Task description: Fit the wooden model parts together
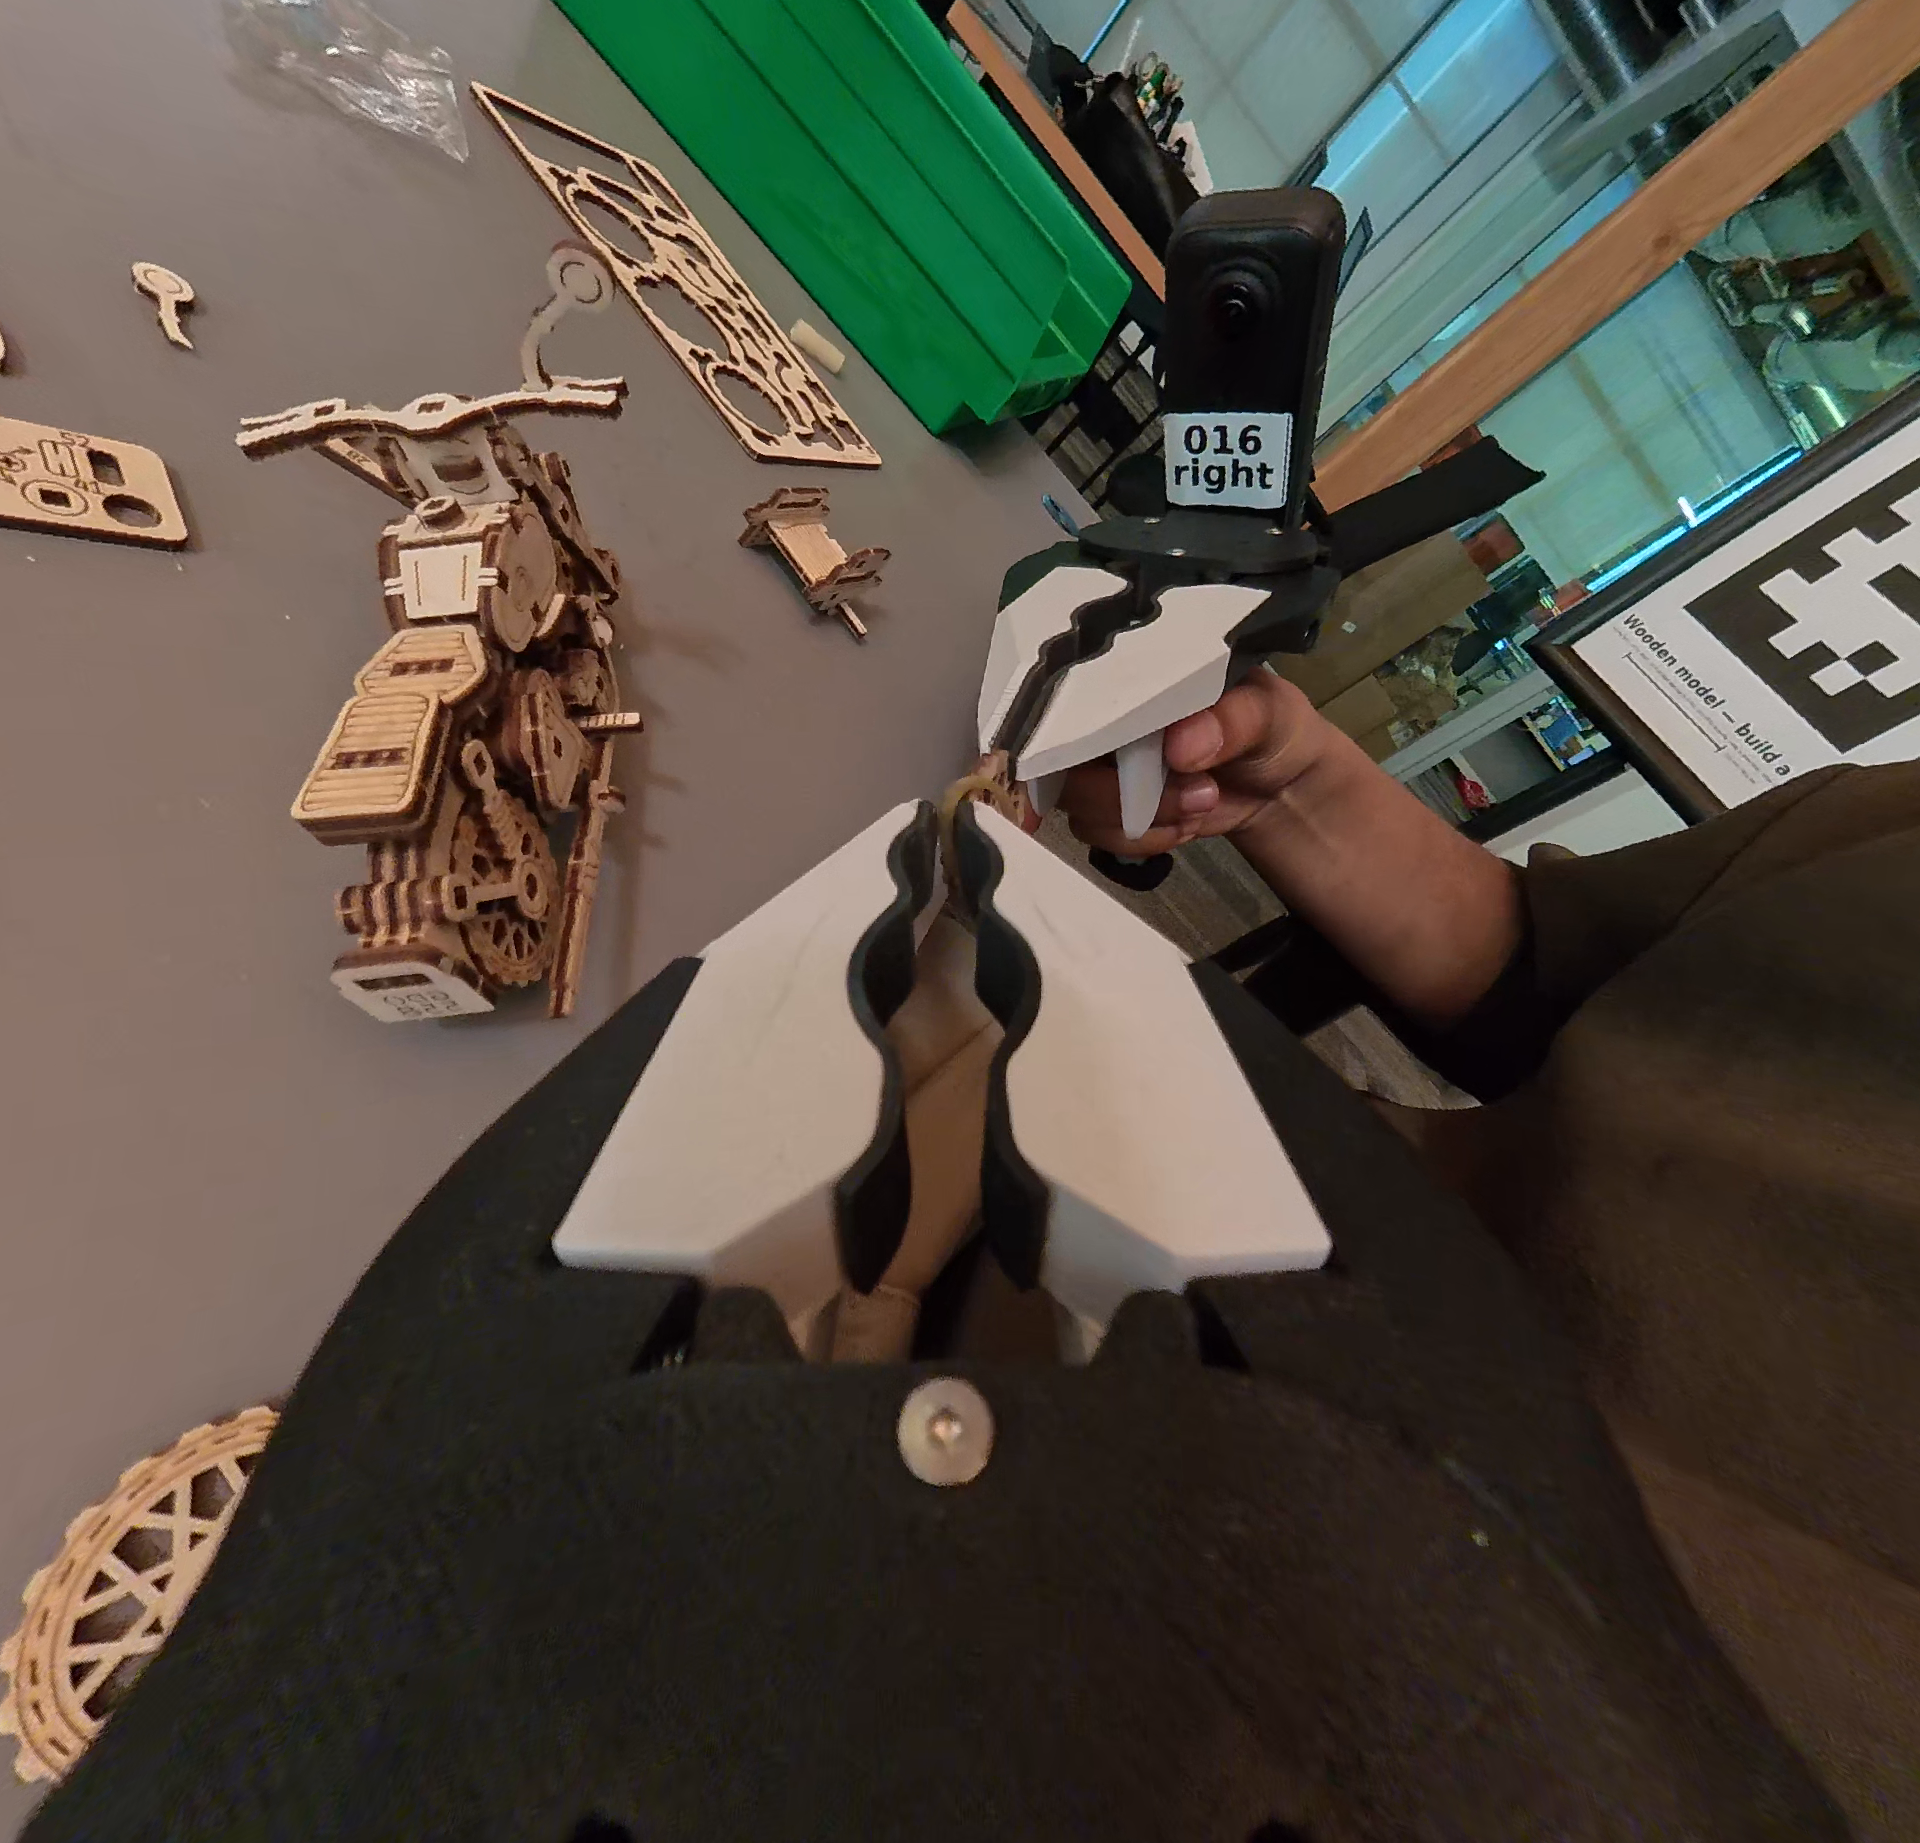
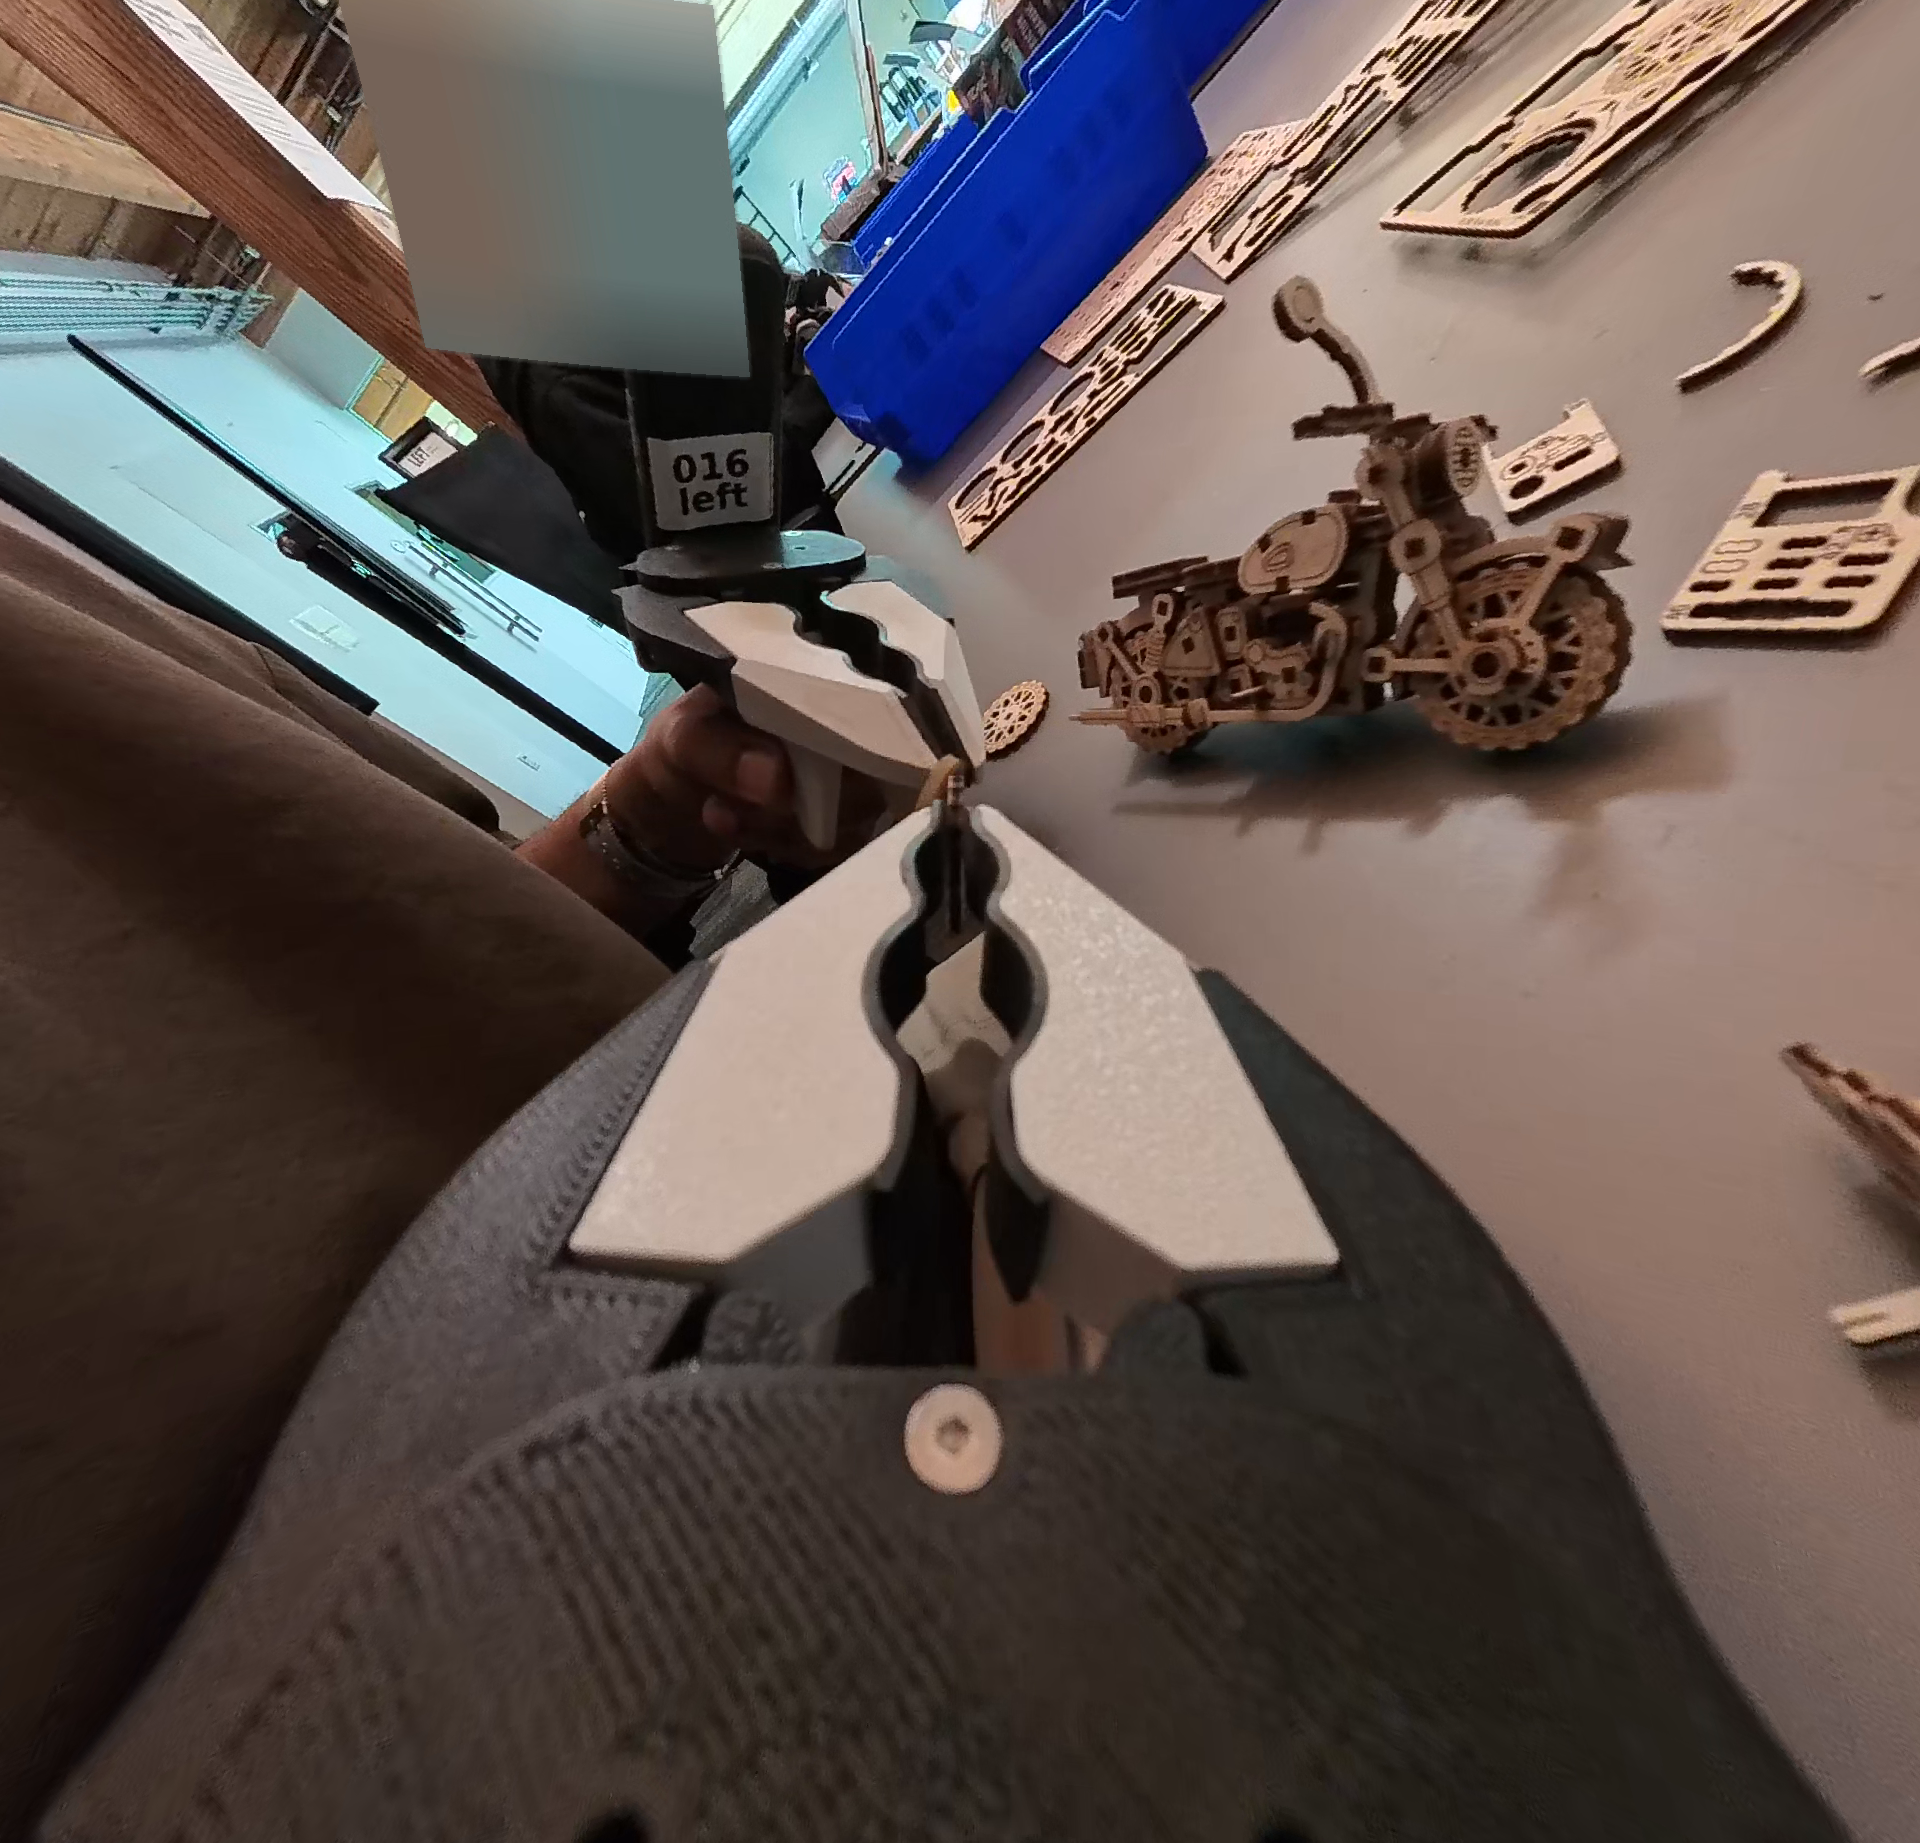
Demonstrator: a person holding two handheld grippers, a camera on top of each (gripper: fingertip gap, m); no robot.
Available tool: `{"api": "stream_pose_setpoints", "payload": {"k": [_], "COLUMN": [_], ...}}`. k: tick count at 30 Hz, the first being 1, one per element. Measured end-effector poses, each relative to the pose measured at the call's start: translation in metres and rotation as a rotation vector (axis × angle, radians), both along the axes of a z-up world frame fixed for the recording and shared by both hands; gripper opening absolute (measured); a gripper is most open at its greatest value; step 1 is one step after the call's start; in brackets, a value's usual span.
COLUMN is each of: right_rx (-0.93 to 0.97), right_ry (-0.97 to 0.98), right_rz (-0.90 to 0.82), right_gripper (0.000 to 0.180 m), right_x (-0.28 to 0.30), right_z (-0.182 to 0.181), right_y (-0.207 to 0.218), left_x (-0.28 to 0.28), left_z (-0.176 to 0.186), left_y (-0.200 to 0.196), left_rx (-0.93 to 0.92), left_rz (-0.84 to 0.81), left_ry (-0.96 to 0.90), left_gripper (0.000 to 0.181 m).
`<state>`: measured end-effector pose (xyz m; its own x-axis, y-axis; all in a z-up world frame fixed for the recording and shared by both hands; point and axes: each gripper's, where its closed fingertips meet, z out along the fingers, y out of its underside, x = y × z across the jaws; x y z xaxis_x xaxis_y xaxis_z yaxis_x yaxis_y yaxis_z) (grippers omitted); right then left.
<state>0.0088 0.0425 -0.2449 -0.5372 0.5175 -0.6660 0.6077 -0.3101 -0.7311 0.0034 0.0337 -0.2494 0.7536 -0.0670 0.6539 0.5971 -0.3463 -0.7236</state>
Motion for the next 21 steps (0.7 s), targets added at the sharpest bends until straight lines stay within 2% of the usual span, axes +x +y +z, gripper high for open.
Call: {"api": "stream_pose_setpoints", "payload": {"k": [21], "right_rx": [-0.005], "right_ry": [-0.006], "right_rz": [0.017], "right_gripper": [0.002], "right_x": [0.0015], "right_z": [-0.0004], "right_y": [-0.0034], "left_x": [0.0051], "left_z": [-0.0034], "left_y": [-0.0008], "left_rx": [-0.016], "left_rz": [-0.034], "left_ry": [-0.003], "left_gripper": [0.006]}}
